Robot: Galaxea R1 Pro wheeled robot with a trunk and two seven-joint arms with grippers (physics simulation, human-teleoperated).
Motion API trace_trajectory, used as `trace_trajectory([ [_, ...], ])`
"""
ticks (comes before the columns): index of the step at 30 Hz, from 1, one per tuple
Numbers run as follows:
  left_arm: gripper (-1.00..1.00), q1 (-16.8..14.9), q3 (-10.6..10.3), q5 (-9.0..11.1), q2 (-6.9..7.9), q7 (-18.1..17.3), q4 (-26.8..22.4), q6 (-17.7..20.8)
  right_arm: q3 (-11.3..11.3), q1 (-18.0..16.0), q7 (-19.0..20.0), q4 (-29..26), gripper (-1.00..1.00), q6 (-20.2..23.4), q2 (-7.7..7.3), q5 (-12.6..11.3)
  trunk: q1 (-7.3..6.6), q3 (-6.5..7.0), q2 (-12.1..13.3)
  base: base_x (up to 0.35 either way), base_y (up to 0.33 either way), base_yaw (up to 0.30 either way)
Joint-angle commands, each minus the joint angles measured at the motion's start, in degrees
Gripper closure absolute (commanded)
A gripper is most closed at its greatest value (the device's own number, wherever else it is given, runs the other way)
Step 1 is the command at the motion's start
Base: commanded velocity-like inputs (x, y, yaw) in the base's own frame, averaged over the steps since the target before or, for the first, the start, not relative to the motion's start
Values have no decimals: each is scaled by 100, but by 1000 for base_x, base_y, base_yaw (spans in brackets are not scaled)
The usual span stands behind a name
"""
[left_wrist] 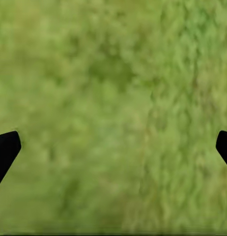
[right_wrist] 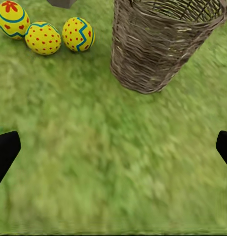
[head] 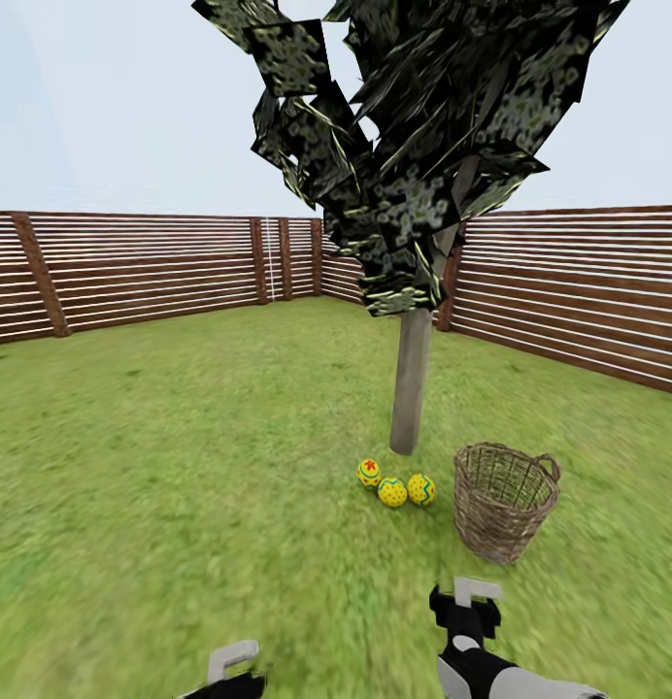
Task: Take the three Easter eggs out of the wicker basket on the lawn in the garden, then place them on the lawn next to a single tree (choose any tree) so that all three eggs are next to the same tree and none are left in the basket.
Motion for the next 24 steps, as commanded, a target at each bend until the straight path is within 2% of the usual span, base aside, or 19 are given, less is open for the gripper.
trace_trajectory([
  [1,-100,21,-47,75,17,-39,8,-26,47,29,-10,22,-100,-23,0,-52,-23,13,39,0,0,0],
  [5,-100,102,-42,237,113,-301,8,-59,42,89,-10,33,-100,-24,-78,-56,-111,85,199,0,0,0],
  [11,-100,120,-41,336,178,-408,8,-67,40,121,-10,40,-100,-23,-234,-57,-243,193,440,0,0,0],
  [24,-100,128,-49,353,183,-417,8,-68,51,518,-12,53,-100,-9,-208,-57,-529,426,961,0,0,0],
])
